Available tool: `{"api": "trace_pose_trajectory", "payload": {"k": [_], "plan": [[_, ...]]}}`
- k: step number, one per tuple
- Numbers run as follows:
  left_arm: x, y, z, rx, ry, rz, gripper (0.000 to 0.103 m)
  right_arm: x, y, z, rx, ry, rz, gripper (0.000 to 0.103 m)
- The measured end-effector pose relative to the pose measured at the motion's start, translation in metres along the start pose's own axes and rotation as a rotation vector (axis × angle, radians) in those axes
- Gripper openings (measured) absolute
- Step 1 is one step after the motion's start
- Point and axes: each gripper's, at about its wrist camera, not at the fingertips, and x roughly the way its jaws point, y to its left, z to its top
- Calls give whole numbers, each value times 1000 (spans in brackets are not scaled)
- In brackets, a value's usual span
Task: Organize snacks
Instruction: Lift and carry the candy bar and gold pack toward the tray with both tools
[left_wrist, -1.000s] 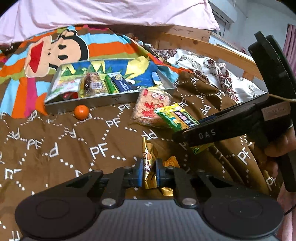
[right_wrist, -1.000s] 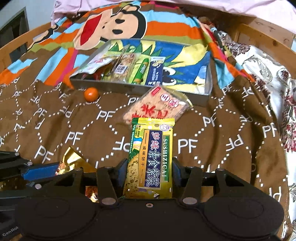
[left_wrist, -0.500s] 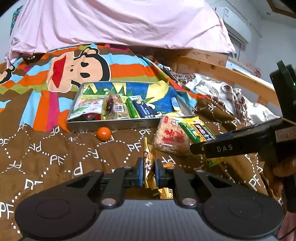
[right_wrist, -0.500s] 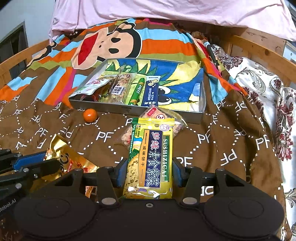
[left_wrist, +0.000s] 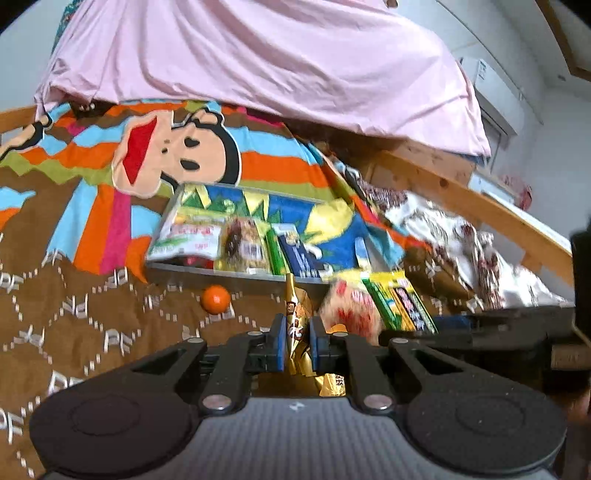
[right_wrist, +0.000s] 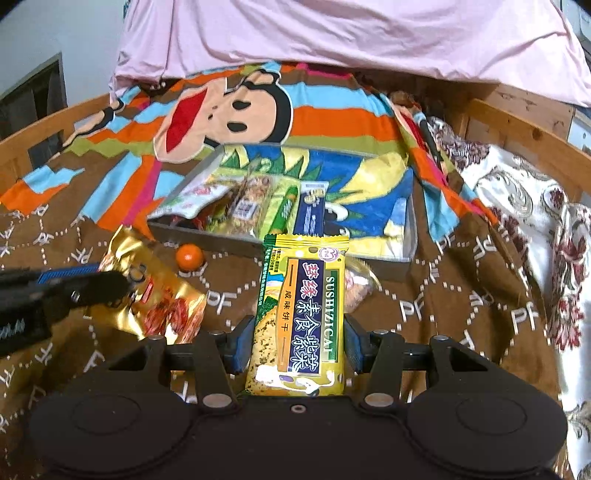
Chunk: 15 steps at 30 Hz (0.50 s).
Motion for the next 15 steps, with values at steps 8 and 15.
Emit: {"api": "trace_pose_trajectory", "payload": {"k": [8, 15], "plan": [[33, -1, 46, 13, -65, 12, 14, 20, -27, 39, 23, -93, -14, 51], [100, 0, 87, -5, -84, 10, 13, 70, -55, 74, 119, -138, -4, 51]]}}
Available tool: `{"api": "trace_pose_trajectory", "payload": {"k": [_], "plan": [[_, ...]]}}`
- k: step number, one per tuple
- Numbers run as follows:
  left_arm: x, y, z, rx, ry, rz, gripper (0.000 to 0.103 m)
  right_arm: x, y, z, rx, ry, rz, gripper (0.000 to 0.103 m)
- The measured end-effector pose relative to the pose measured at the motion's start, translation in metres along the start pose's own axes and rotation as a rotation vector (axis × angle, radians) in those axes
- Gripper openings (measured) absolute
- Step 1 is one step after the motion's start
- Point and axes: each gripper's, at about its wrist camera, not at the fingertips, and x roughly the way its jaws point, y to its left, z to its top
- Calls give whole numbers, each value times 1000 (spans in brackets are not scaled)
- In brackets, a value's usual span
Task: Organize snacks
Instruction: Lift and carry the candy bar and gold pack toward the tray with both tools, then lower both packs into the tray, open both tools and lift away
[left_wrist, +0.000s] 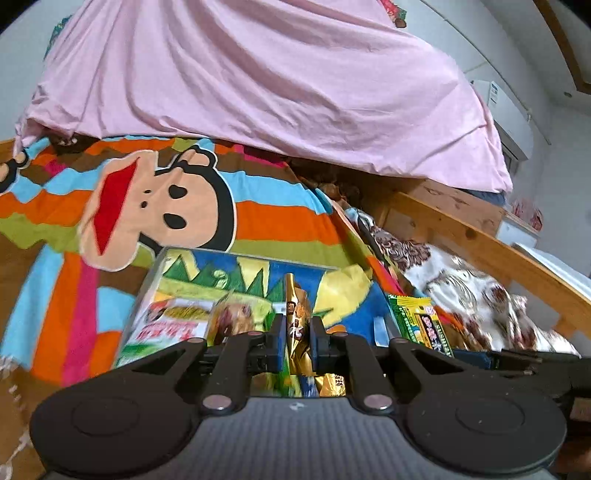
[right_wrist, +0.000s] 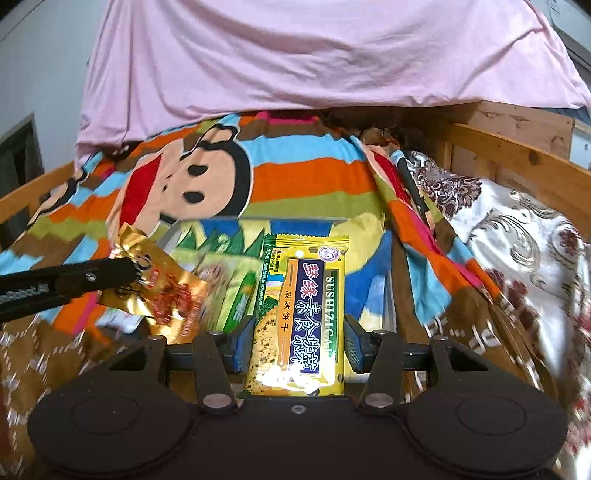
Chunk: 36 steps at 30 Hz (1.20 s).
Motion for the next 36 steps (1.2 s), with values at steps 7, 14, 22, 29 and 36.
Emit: {"api": "trace_pose_trajectory", "payload": {"k": [7, 14, 22, 29, 36], "plan": [[70, 4, 6, -34, 49, -6, 13, 53, -24, 13, 117, 9, -6, 51], [102, 8, -9, -28, 116, 9, 13, 87, -34, 0, 244, 62, -4, 51], [107, 7, -16, 16, 168, 74, 15, 94, -30, -4, 225, 96, 3, 52], [98, 9, -14, 32, 171, 125, 58, 90, -37, -4, 270, 105, 18, 65], [63, 12, -1, 3, 103, 134, 88, 57, -45, 12, 304, 26, 27, 79]]}}
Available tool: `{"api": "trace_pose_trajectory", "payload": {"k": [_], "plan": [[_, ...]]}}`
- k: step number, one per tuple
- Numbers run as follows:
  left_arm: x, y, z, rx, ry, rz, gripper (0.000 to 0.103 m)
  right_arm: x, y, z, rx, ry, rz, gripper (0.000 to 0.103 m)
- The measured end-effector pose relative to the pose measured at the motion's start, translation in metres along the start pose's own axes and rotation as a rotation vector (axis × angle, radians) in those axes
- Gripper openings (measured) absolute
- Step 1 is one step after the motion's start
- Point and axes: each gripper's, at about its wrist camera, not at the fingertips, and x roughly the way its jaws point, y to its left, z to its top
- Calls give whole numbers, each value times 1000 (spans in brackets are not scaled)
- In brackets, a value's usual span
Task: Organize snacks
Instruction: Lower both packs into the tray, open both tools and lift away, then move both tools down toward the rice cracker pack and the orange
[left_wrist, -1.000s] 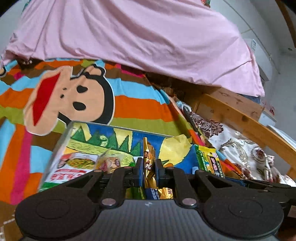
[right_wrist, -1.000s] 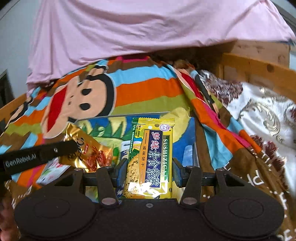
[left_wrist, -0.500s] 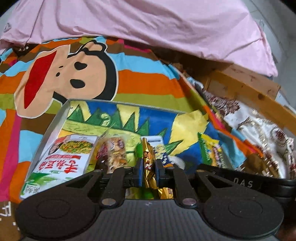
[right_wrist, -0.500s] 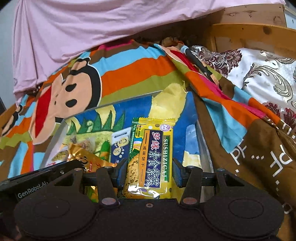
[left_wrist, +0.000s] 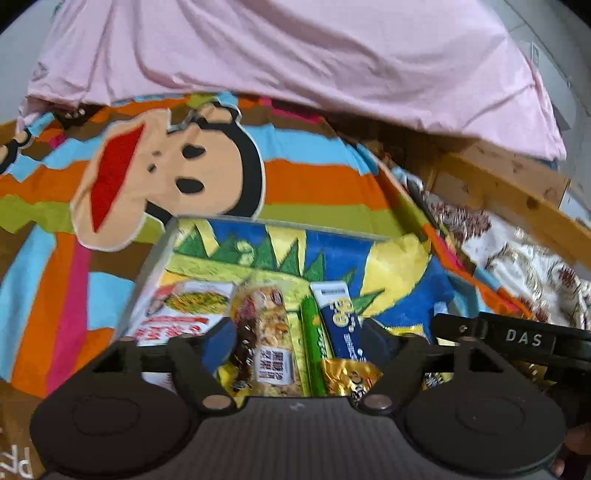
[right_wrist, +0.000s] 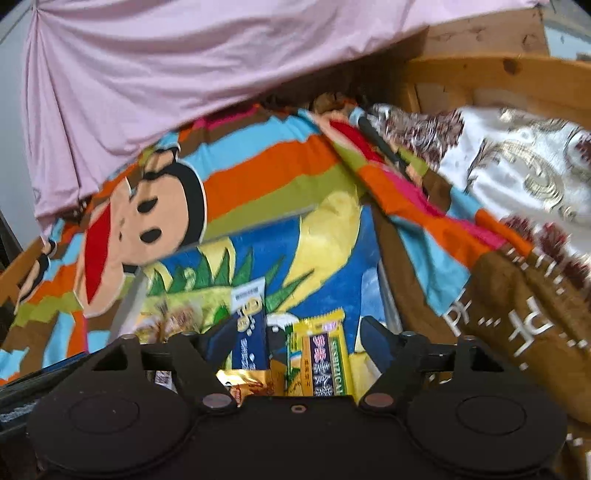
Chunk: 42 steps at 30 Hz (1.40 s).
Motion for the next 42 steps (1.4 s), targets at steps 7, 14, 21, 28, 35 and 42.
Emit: {"api": "trace_pose_trajectory", "payload": {"k": [7, 14, 21, 28, 35, 42], "plan": [[-55, 9, 10, -31, -98, 34, 102, -57, 9, 4, -34, -94, 7, 97], [-118, 18, -2, -20, -165, 73, 102, -129, 35, -19, -133, -230, 30, 102], [-169, 29, -28, -27, -146, 116, 102, -189, 53, -55, -195, -293, 57, 102], [-208, 38, -58, -2, -124, 147, 102, -228, 66, -92, -232, -287, 68, 102], [-234, 43, -83, 12, -106, 172, 102, -249, 73, -119, -255, -250, 45, 102], [-251, 46, -104, 38, -91, 199, 103, -259, 76, -137, -271, -218, 10, 102]]}}
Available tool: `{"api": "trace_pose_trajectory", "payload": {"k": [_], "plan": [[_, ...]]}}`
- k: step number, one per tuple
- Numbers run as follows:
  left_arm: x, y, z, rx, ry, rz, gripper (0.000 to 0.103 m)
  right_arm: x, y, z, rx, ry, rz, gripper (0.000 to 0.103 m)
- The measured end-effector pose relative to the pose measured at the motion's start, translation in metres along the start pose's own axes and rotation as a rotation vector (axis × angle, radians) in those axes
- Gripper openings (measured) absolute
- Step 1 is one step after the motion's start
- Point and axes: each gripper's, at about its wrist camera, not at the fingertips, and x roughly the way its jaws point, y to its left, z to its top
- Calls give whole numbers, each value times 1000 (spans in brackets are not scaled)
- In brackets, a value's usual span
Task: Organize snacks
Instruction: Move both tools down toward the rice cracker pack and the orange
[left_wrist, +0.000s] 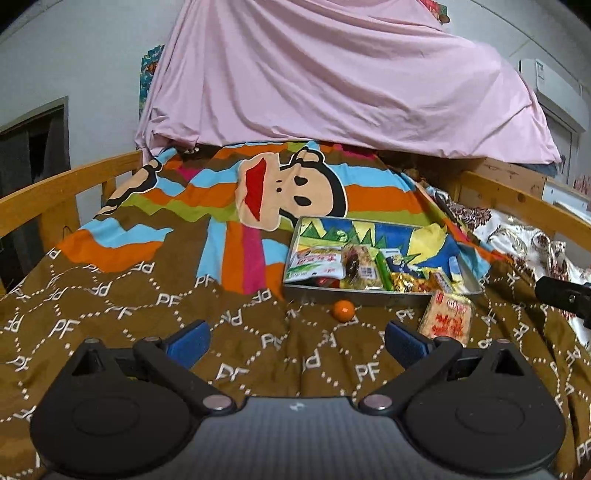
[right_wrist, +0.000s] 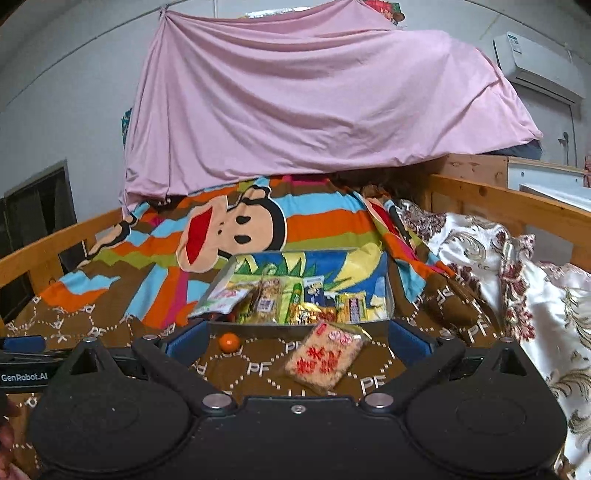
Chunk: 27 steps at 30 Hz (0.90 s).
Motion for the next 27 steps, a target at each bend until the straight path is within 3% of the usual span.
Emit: {"api": "trace_pose_trajectory", "payload": {"k": [12, 27], "plan": [[1, 14, -28, -28, 83, 13, 102, 8, 12, -20, -41, 139, -52, 102], [11, 11, -32, -14, 136, 25, 102, 34, 21, -32, -94, 286, -74, 102]]}}
